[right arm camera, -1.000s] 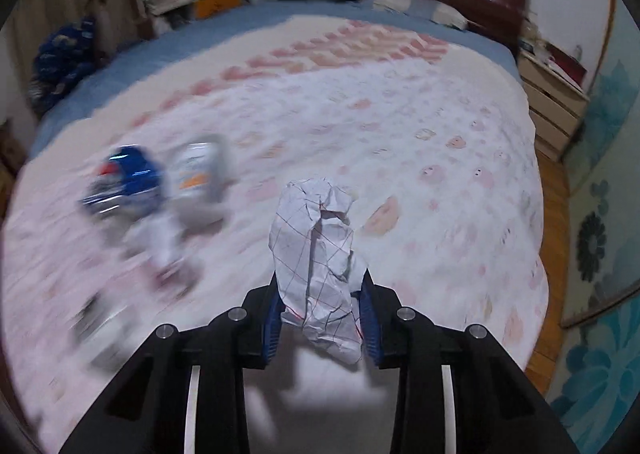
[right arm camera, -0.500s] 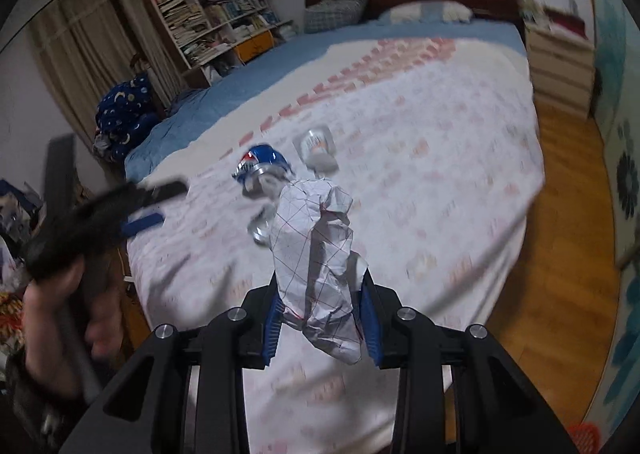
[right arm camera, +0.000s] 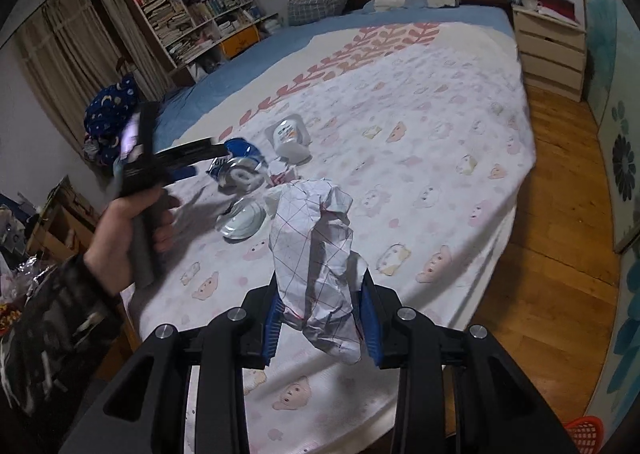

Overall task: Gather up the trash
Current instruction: 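Grasp the crumpled checked paper with the right gripper while the left gripper grasps the Pepsi can, then carry the paper and Pepsi can to the red basket and open both grippers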

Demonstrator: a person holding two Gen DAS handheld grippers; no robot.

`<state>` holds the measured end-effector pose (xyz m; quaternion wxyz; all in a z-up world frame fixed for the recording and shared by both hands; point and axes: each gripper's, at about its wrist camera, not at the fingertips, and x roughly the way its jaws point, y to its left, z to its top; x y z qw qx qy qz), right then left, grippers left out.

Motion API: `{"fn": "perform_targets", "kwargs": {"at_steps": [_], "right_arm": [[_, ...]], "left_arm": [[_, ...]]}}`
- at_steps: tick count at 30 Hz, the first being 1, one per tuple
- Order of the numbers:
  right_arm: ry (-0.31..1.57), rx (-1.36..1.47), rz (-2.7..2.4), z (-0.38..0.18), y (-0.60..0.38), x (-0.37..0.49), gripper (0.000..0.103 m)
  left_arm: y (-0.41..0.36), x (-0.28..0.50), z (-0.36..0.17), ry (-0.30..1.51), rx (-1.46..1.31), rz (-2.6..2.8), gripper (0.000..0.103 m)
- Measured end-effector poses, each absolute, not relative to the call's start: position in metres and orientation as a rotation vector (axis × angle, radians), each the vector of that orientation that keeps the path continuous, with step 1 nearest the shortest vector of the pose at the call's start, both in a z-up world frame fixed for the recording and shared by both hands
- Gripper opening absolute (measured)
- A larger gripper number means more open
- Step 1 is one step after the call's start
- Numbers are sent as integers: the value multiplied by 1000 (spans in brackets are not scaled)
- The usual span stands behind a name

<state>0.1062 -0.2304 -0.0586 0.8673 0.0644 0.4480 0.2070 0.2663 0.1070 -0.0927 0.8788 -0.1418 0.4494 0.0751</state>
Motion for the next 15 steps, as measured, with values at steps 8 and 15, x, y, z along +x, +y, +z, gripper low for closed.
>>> {"fn": "perform_targets", "kwargs": {"at_steps": [8,15], "right_arm": [[989,144,449,-71,-211,121,35],[1003,163,469,-73,-193,126,35]], "left_arm": [[110,288,-113,1031,-368,116,65],[105,278,-97,944,-373,87,21]]}}
